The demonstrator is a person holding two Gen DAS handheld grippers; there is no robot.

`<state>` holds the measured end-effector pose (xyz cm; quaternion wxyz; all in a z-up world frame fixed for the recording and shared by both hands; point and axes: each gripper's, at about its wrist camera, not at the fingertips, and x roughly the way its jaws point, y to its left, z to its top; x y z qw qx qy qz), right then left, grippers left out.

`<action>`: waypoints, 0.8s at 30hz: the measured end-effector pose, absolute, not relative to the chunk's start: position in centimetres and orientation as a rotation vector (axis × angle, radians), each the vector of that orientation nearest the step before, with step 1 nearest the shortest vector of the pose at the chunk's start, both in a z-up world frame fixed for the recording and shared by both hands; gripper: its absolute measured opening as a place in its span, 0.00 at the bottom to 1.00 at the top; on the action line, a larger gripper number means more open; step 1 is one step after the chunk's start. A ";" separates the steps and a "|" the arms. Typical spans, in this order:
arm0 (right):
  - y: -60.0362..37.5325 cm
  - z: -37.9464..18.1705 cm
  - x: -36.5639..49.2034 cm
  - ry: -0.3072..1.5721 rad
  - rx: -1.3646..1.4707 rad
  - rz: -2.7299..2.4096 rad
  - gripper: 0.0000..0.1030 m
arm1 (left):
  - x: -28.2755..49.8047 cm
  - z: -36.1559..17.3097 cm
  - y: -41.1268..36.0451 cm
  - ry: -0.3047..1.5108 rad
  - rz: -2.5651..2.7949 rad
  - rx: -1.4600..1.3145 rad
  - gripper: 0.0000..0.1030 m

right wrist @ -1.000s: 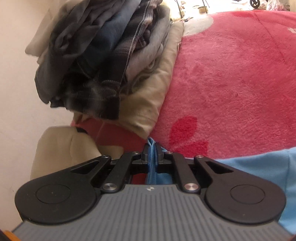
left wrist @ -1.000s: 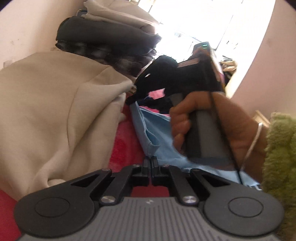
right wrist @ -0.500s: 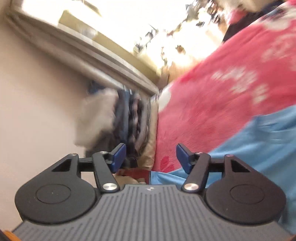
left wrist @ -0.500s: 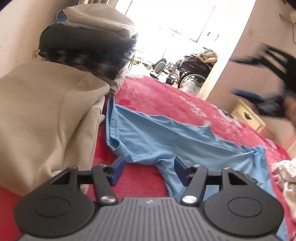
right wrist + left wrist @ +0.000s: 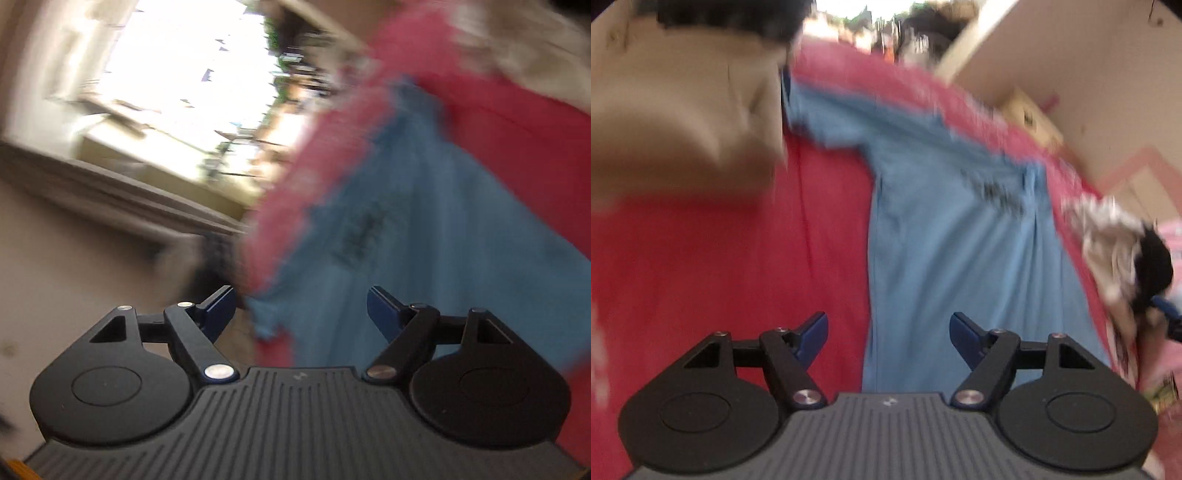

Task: Fold clothes
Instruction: 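Move the left gripper to the T-shirt hem and grasp it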

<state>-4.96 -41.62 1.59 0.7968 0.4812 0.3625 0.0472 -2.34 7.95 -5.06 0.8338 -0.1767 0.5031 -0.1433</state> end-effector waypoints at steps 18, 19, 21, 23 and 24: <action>-41.7 -12.4 -10.3 0.937 1.251 -0.234 0.77 | -8.2 -9.3 7.0 1.227 -0.350 -0.367 0.42; -41.6 -12.5 -10.1 0.932 1.249 -0.230 0.77 | -8.3 -9.3 6.9 1.225 -0.352 -0.361 0.41; -41.7 -12.3 -10.2 0.924 1.243 -0.230 0.78 | -8.4 -9.4 7.1 1.219 -0.331 -0.382 0.30; -41.8 -12.1 -10.3 0.917 1.237 -0.231 0.78 | -8.6 -9.5 7.5 1.212 -0.315 -0.412 0.25; -41.8 -12.1 -10.3 0.910 1.233 -0.234 0.78 | -8.7 -9.6 7.8 1.211 -0.313 -0.423 0.23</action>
